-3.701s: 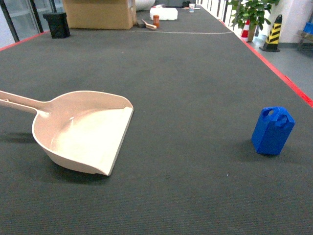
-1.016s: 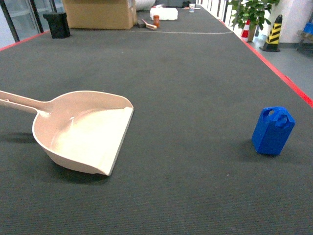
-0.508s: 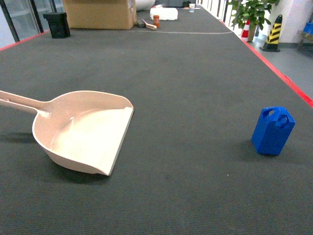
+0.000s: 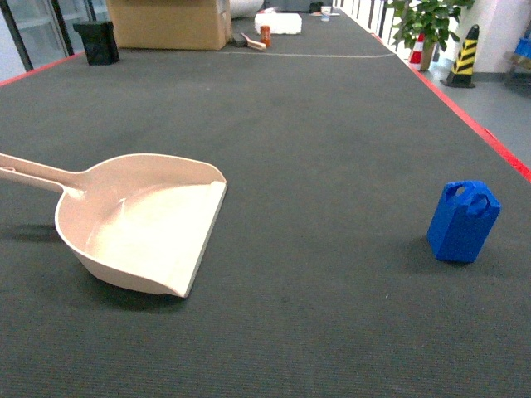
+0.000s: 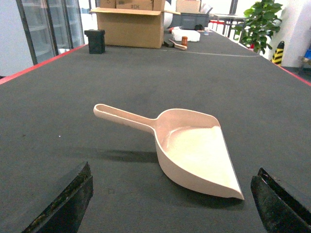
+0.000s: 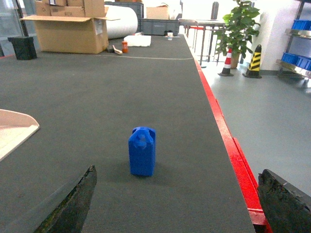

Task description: Place part in tray to right shelf

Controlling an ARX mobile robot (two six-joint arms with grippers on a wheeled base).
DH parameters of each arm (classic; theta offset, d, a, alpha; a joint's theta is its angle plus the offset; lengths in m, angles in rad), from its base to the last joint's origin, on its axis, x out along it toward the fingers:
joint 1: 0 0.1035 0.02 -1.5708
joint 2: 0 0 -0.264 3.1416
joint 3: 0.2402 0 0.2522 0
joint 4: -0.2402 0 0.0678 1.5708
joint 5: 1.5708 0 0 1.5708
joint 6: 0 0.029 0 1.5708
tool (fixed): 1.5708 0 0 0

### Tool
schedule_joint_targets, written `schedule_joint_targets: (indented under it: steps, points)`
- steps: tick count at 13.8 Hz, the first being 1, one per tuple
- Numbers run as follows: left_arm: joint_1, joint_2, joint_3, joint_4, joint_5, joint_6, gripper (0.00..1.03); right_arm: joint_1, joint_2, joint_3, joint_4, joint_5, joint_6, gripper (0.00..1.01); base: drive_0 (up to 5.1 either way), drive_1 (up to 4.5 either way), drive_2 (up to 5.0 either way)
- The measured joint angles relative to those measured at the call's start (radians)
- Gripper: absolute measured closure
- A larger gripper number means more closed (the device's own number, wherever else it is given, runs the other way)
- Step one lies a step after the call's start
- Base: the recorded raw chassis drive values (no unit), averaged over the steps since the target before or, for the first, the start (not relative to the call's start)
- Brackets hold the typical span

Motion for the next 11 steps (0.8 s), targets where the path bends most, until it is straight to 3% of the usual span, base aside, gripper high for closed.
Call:
schedule_joint_targets:
  steps: [1,2,3,4,5,6,7,8,10,11]
  points:
    - [-0.035,0.018,0.019,-0.080,-0.093,-0.032,0.05,0.000,0.000,0.000,0.000,0.000,0.000,0.03,0.0,0.00,0.0]
    - [-0.111,0.111,0.060,-0.152,-0.237,-0.117,0.05,0.000,0.000,0.000,0.000,0.000,0.000,0.03,0.0,0.00,0.0]
    - [-0.099,0.159,0.061,-0.122,-0.254,-0.208,0.05,0.000,0.000,0.000,0.000,-0.001,0.000,0.03,0.0,0.00,0.0]
    - [-0.076,0.219,0.061,-0.038,-0.224,-0.319,0.05,0.000,0.000,0.000,-0.001,0.000,0.000,0.03,0.0,0.00,0.0]
    - [-0.050,0.381,0.075,0.143,-0.117,-0.472,0.05,0.000,0.000,0.000,0.000,0.000,0.000,0.03,0.0,0.00,0.0]
    - [-0.017,0.562,0.085,0.317,-0.027,-0.572,0.05,0.000,0.000,0.000,0.000,0.000,0.000,0.03,0.0,0.00,0.0]
    - [0.012,0.768,0.114,0.502,0.021,-0.651,0.05,0.000,0.000,0.000,0.000,0.000,0.000,0.03,0.0,0.00,0.0]
    - [0.032,0.949,0.157,0.650,0.054,-0.708,0.05,0.000,0.000,0.000,0.000,0.000,0.000,0.03,0.0,0.00,0.0]
    - [0.067,1.274,0.237,0.891,0.129,-0.783,0.05,0.000,0.000,0.000,0.000,0.000,0.000,0.03,0.0,0.00,0.0]
    - [0.072,1.406,0.278,0.956,0.143,-0.797,0.05,0.000,0.000,0.000,0.000,0.000,0.000,0.03,0.0,0.00,0.0]
